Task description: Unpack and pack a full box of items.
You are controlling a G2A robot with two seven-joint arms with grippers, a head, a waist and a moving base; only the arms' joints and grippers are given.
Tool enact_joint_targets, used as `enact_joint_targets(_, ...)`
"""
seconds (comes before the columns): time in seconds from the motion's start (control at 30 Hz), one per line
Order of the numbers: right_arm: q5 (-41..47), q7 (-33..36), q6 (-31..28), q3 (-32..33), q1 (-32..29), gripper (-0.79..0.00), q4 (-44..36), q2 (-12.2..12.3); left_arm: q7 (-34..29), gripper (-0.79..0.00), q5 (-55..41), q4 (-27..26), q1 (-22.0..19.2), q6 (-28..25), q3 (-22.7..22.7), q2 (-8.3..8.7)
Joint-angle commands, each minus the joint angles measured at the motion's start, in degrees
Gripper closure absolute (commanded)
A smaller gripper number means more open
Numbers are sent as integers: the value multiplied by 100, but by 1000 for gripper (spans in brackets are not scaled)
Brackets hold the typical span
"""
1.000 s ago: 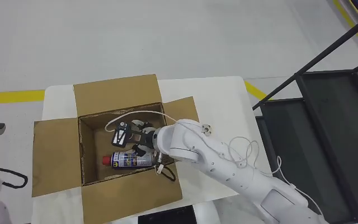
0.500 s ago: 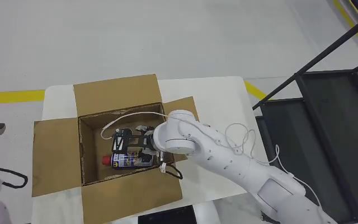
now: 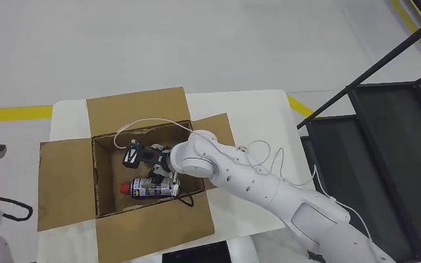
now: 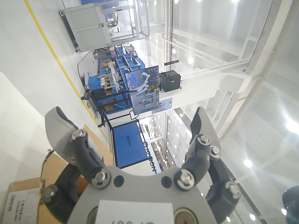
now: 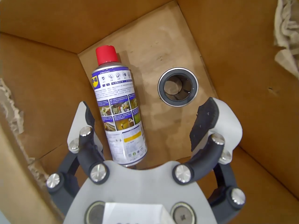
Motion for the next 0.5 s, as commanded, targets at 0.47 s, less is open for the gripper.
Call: enact_joint_targets(0.47,-286,-995,749,-64,-151,-785,698,-211,0,-785,0,0,0,0,0,0)
